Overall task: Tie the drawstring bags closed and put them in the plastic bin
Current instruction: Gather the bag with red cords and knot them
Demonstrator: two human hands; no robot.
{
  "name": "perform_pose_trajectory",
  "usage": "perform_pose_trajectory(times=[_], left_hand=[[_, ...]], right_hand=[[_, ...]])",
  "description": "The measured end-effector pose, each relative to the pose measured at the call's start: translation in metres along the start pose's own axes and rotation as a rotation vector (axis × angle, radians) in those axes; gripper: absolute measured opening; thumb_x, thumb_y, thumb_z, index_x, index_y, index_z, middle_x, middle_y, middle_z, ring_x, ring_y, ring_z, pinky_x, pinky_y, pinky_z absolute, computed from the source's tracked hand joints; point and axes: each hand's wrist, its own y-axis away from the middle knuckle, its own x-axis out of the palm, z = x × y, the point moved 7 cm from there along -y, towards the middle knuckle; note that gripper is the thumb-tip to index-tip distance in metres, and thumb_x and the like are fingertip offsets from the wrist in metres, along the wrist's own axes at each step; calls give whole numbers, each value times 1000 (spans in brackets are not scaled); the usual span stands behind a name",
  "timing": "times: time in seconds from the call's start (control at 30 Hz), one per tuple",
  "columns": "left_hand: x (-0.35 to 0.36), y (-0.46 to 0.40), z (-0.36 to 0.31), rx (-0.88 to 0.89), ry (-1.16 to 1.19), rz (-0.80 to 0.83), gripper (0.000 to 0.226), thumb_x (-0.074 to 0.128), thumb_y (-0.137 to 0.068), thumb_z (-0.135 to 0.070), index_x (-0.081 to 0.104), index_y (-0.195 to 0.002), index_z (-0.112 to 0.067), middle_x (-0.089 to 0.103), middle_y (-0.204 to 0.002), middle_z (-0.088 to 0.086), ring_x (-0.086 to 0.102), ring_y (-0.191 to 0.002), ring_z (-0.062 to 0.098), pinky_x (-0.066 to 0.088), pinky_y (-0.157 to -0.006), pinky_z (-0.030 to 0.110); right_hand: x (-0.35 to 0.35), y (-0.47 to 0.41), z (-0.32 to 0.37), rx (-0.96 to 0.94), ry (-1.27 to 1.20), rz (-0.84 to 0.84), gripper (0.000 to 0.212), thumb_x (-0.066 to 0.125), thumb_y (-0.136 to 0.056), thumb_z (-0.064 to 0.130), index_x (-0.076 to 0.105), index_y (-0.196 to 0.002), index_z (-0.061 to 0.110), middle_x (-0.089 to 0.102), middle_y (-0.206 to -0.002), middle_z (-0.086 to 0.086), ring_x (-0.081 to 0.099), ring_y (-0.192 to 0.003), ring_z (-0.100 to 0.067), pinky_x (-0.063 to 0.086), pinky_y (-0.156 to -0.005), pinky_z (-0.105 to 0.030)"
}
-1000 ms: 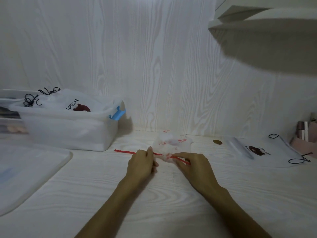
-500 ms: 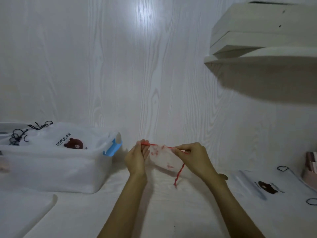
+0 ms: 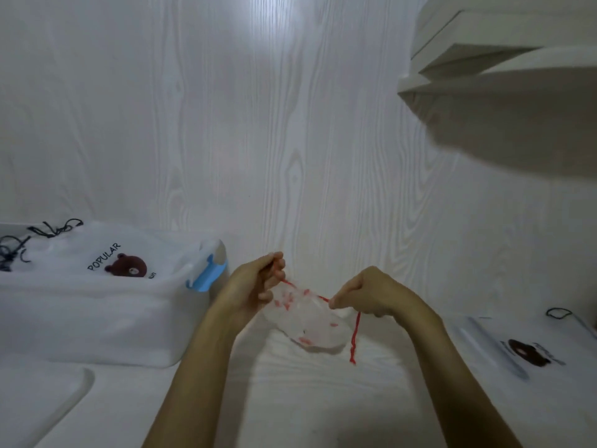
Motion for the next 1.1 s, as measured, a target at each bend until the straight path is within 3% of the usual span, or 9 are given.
perform_pose_trajectory(times=[0.13,0.23,0.33,0.47,0.53,0.73,0.9,1.0,1.1], left_hand=[[14,9,4,-14,-595,51,22,54,-94,-32,73,-95,-20,64,-68,-13,53,-56,0,30,-50,16],[36,16,7,-21,-836,150,23,56,-91,-38,75,-86,-26,65,-68,-14,54,-56,-3,35,-60,19],[56,21,16,-26,-951,272,23,57,-90,-39,76,-95,-26,65,-74,-12,52,-59,-2,37,-62,18],[71,27,26,-44,-926,431,25,50,-96,-31,73,-98,-22,66,-88,-6,54,-75,3,42,-67,18],[76,29,30,-53,-940,499,26,48,-98,-27,69,-109,-19,64,-88,-10,55,-76,2,43,-68,16],[76,26,16,169,-967,425,21,45,-99,-23,65,-99,-16,66,-88,-7,58,-79,4,48,-69,20],[50,23,10,64,-804,410,32,51,-96,-32,72,-106,-11,68,-84,-10,54,-75,3,46,-70,17],[43,23,2,75,-732,409,29,50,-95,-31,73,-106,-16,67,-79,-13,54,-74,1,46,-69,15],[42,25,-1,75,-742,424,30,49,-95,-31,73,-105,-16,66,-79,-11,54,-76,2,46,-70,14]], right_hand=[[-2,16,4,25,128,156,24,64,-87,35,75,-88,13,57,-67,4,43,-58,-7,35,-57,-18],[-16,24,12,-47,-8,81,35,57,-89,44,67,-67,19,64,-76,5,54,-86,-6,36,-88,-25],[-28,28,17,-96,-143,-29,44,48,-94,44,60,-63,15,62,-74,5,51,-77,-1,33,-91,-28],[-33,29,27,-168,-224,-168,47,47,-95,43,54,-65,7,59,-72,-2,53,-68,-4,37,-71,-15],[-31,30,36,-226,-240,-219,45,49,-94,44,55,-67,8,57,-64,2,55,-61,0,41,-76,-21],[-5,40,72,-524,-185,-95,32,49,-90,50,72,-101,31,67,-113,13,58,-106,0,41,-93,-22],[-33,39,59,-529,-207,-268,26,42,-99,30,66,-107,30,65,-102,17,55,-97,4,38,-78,-12],[-19,24,32,-443,73,-39,36,48,-96,13,52,-126,32,55,-120,14,49,-107,-3,40,-80,-13],[-5,18,26,-446,135,42,26,56,-93,25,61,-118,32,60,-116,16,52,-98,5,40,-78,-9]])
